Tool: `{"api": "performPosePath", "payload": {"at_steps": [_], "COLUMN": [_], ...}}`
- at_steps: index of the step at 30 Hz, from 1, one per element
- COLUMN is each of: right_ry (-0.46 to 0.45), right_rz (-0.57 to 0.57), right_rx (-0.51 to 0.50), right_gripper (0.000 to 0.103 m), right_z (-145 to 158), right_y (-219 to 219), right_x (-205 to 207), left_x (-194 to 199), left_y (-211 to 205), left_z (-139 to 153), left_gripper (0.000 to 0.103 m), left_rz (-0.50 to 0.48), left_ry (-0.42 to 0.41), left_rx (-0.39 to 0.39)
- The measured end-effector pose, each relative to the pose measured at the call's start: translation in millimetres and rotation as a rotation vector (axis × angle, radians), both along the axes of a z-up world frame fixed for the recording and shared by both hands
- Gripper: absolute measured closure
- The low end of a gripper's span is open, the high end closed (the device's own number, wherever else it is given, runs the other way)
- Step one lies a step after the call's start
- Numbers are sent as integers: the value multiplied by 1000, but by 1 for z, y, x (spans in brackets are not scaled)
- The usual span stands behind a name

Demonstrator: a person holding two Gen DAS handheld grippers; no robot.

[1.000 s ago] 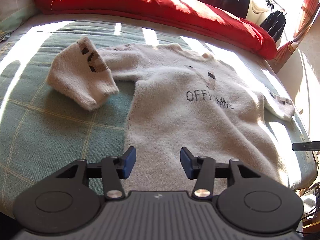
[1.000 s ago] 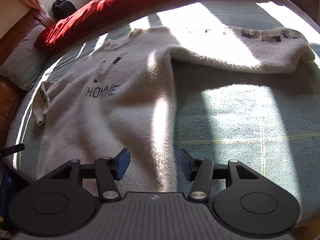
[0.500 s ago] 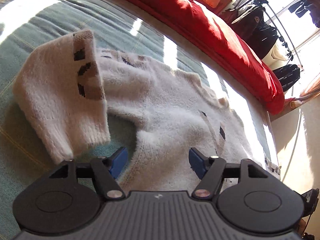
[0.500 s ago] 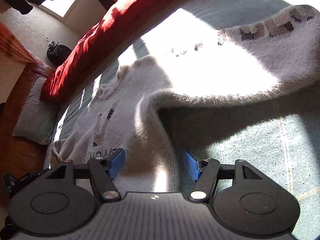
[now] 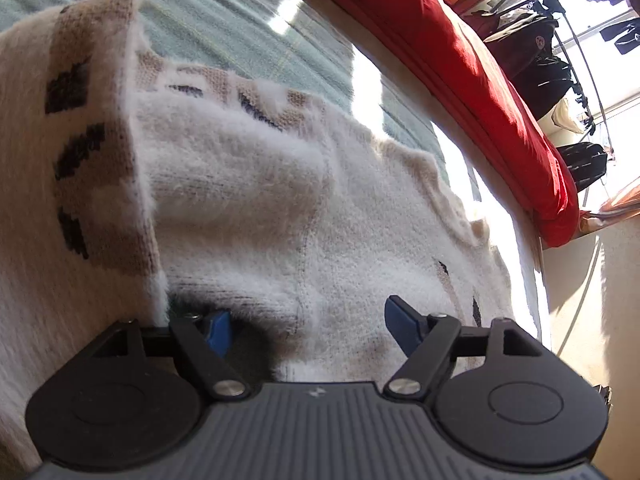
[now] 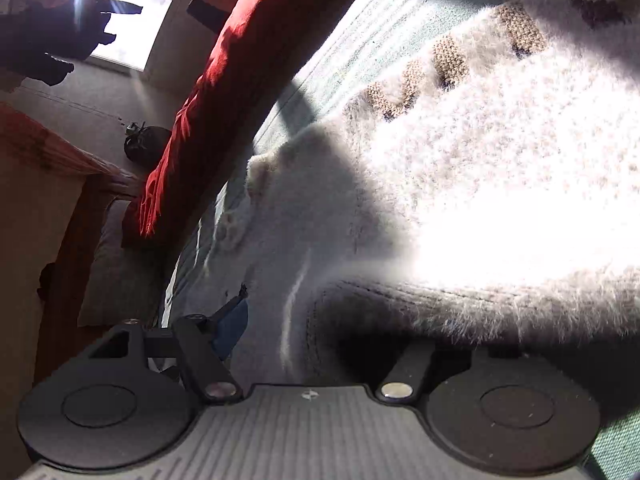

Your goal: Fold clothes

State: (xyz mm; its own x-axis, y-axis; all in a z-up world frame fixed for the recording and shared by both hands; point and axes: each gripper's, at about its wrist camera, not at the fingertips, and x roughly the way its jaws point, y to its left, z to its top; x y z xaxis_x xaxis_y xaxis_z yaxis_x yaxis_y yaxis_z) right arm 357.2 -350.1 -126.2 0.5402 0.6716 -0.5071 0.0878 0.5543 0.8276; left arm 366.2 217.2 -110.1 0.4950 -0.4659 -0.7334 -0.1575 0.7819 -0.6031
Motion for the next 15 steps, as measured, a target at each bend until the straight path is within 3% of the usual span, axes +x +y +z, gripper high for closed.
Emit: {"api": "performPosePath", "payload": {"at_steps": [2, 3, 5, 7, 15], "right_ry": [-11, -13, -26, -71, -177], "right_rz": [-10, -13, -27, -44, -106], "right_rx": [-35, -72, -138, -213, -403], "right_gripper": [56, 78, 81, 83, 84], "right_z": [0, 1, 7, 21, 79], "right_y": [7, 10, 13, 13, -10], "right_x": [4, 6, 4, 0, 3], "left_x": [3, 3, 1, -3, 1], "left_y": [-6, -10, -19, -21, -53], "left_z": [-2, 0, 4, 10, 37], "left_gripper": [29, 33, 73, 84, 85], "left_rz": [-12, -21, -43, -38, -84], "left_ry": [-17, -28, -39, -63, -168], "left_rx": [15, 42, 145, 172, 202]}}
